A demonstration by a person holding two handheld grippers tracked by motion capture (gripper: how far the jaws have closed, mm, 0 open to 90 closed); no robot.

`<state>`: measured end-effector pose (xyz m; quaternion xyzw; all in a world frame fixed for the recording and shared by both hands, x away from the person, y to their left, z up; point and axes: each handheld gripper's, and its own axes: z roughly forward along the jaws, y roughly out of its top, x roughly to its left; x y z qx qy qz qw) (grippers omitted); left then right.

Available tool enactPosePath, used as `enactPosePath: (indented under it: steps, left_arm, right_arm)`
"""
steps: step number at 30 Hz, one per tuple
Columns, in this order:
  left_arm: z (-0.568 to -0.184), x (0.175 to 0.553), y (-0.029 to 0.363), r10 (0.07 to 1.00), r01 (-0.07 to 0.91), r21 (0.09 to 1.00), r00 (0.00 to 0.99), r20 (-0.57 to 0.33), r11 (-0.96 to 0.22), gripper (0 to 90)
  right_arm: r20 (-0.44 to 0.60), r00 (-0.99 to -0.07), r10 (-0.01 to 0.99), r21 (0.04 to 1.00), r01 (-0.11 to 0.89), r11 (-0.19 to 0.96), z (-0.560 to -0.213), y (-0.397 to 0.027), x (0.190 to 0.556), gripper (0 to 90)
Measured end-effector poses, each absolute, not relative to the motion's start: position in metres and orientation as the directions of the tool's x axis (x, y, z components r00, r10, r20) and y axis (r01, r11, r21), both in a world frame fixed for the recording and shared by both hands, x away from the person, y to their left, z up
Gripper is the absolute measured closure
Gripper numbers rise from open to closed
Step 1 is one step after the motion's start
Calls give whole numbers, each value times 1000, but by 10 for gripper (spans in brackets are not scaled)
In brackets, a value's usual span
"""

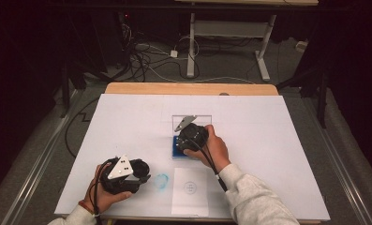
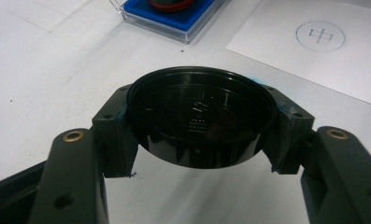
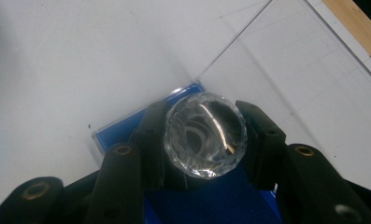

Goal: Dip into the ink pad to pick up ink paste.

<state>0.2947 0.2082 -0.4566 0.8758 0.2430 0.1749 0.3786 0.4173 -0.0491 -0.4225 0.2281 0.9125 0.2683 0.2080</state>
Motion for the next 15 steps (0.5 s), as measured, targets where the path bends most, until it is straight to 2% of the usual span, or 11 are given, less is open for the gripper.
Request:
enactPosePath:
  steps: [6,15]
  left_arm:
    - [-457,295,209,561,296,748,819,122,-594,365]
    - [-455,295,208,562,292,749,817,127,-594,365]
  right_arm:
    - [-212,-793,571,659,316,683,-400,-68,417,574]
    - [-220,-782,583,727,267,633,-345,-92,405,574]
